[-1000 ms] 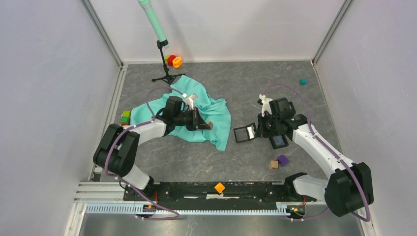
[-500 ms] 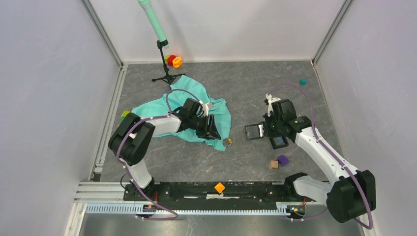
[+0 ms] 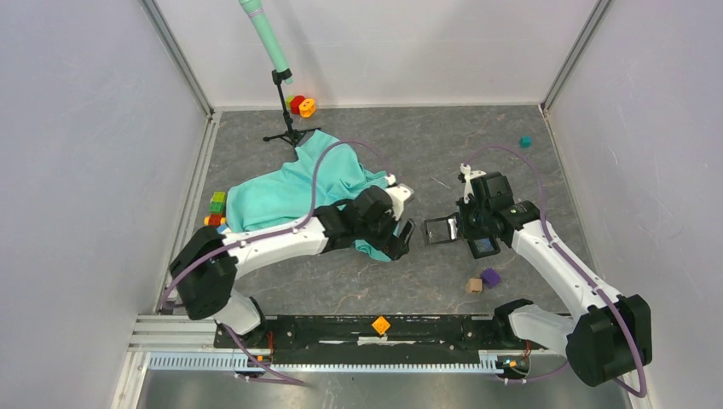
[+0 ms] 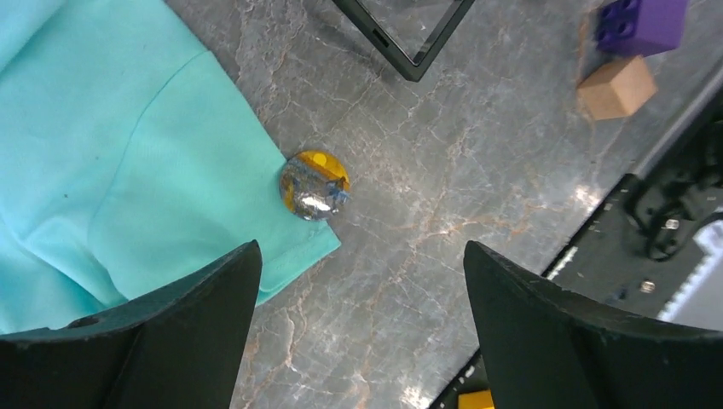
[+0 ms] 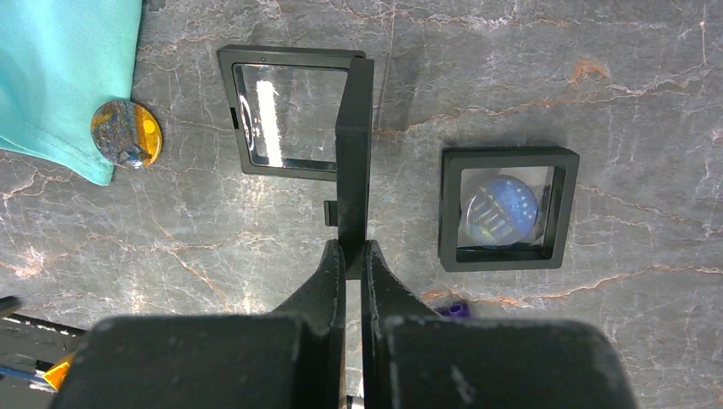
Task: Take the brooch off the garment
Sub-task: Pick up the brooch from the center of the board.
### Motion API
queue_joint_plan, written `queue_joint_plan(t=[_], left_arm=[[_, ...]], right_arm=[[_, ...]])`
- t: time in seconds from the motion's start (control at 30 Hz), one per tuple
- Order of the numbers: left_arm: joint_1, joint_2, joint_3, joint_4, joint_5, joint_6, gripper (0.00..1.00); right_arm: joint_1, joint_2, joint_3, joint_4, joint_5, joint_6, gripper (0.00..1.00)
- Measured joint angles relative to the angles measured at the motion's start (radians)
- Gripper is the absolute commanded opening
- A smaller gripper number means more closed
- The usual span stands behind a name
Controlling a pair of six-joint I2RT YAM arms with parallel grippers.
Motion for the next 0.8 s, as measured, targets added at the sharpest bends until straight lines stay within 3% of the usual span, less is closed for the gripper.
queue_joint_plan(t=[0.27, 0.67, 0.8], left_arm=[[-0.099, 0.232, 0.179, -0.138, -0.201, 0.063, 1.0], [-0.116, 0.381, 0.268, -0.203, -0.247, 0.067, 0.79], [-0.116, 0.413, 0.312, -0.22, -0.247, 0.069, 0.78]], right_arm=[[0.0, -0.011, 0.0, -0.008, 0.002, 0.0, 0.0], [0.0, -0.029, -0.01, -0.017, 0.005, 0.004, 0.0], [0.0, -0.03, -0.017, -0.023, 0.005, 0.004, 0.0]])
